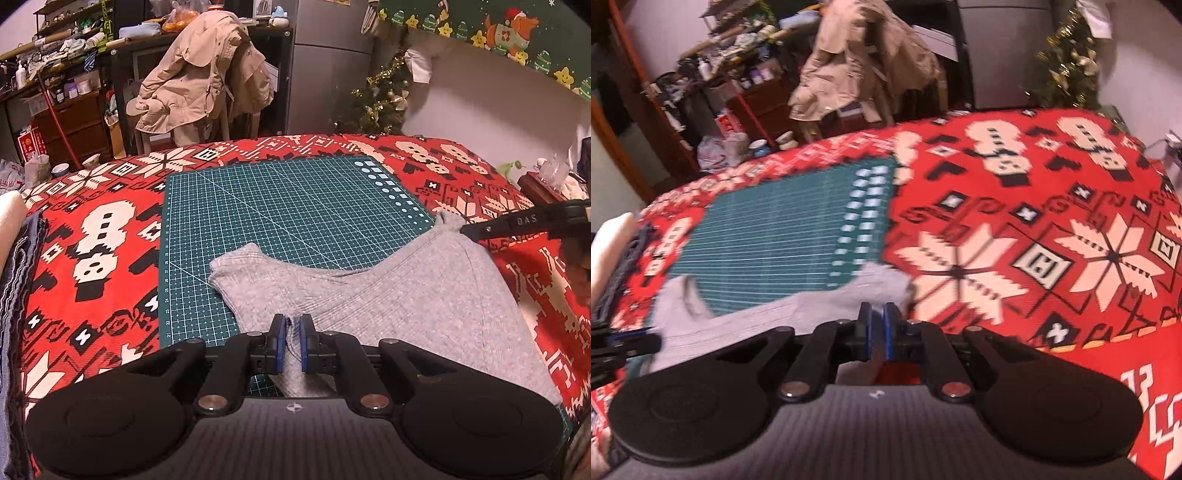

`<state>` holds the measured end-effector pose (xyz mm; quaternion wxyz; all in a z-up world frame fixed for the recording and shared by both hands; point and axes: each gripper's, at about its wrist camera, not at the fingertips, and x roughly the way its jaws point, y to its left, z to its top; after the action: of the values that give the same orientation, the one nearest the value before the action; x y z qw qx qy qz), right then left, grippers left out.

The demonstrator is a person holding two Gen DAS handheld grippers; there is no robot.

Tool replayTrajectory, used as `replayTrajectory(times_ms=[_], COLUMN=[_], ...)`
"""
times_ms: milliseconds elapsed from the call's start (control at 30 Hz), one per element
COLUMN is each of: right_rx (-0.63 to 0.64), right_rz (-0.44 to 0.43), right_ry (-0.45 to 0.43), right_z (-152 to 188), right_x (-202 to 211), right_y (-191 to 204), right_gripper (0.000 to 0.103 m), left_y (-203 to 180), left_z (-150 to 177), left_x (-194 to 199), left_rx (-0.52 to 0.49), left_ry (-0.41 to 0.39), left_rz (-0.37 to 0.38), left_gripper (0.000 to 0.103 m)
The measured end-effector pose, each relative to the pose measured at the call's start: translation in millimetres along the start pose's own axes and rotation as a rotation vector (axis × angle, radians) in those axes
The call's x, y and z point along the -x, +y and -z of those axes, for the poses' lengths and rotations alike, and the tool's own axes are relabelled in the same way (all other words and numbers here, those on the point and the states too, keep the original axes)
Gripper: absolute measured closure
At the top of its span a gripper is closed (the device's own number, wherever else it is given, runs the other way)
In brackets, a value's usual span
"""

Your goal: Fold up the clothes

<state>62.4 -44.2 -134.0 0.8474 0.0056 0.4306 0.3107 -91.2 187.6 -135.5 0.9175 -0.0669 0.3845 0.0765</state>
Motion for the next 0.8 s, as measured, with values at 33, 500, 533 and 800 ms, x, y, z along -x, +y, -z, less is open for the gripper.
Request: replayTrajectory(times_ms=[33,500,533,800], right_rx=[-0.009,-0.082,-0.091,-0.099], right_rz=[-0.003,-0.017,-0.023,-0.048], right_ry=[-0.006,-0.031,-0.029,-0.006], right_z=[1,1,1,-2], right_x=[-2,6,6,-4], right_y=[-4,-17,-18,-16], right_gripper=[0.096,0.094,0.09,0.085], left_y=[0,47,54,72], left_z=[0,-10,-11,-13], left_x=[0,14,8,-22], left_rx=[-0.002,0.242,0.275,0.429], left_ry=[0.0,-0.025,-0.006,0.049], left_rz=[0.001,0.048,0.065,0.154], left_gripper=[0.095,0.071,0.071,0.09])
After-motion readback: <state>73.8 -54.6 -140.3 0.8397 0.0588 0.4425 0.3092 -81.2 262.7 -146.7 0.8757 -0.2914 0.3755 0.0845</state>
